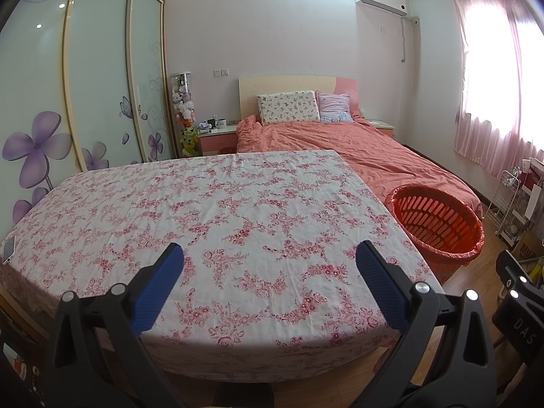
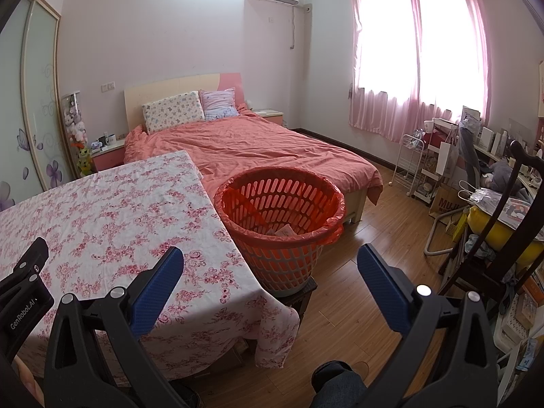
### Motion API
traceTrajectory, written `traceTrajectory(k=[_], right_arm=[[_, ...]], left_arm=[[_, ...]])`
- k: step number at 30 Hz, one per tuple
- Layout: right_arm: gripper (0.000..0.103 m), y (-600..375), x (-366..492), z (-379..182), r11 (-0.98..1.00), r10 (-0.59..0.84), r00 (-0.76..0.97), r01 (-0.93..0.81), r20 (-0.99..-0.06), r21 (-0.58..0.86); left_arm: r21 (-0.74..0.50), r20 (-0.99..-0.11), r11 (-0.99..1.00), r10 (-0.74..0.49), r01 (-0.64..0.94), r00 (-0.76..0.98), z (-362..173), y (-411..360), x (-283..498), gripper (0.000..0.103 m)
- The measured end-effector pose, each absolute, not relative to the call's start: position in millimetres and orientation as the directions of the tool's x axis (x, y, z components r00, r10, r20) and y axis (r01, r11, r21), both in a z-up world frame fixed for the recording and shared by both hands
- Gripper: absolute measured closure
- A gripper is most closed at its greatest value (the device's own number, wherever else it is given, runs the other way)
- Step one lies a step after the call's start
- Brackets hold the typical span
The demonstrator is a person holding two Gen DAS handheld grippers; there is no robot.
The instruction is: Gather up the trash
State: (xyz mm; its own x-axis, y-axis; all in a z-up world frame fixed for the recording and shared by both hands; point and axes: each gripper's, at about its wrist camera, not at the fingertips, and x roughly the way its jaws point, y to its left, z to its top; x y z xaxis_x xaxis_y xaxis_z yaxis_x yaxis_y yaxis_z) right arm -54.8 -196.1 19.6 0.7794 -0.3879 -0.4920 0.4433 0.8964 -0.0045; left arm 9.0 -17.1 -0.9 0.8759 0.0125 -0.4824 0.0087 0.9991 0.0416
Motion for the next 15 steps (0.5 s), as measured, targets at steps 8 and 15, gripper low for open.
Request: traceTrajectory(k=[8,15], right_arm=[[0.002,-195.7,-54.4,20.1,0.897,-0.388,0.779,0.443,-0.493,-0.006],[0.002,-195.5,-54.3,19.8,0.897,-0.388,0.779,0.443,-0.492,-0.005]], left_arm=[[0.037,-0.485,0.999,0.007,0.013,0.875,-3.5,-18.2,8.9,0.004],[0.039,-0.484,0.999,0.008,0.013,0.875,-3.3,-18.1,8.9,0.004]])
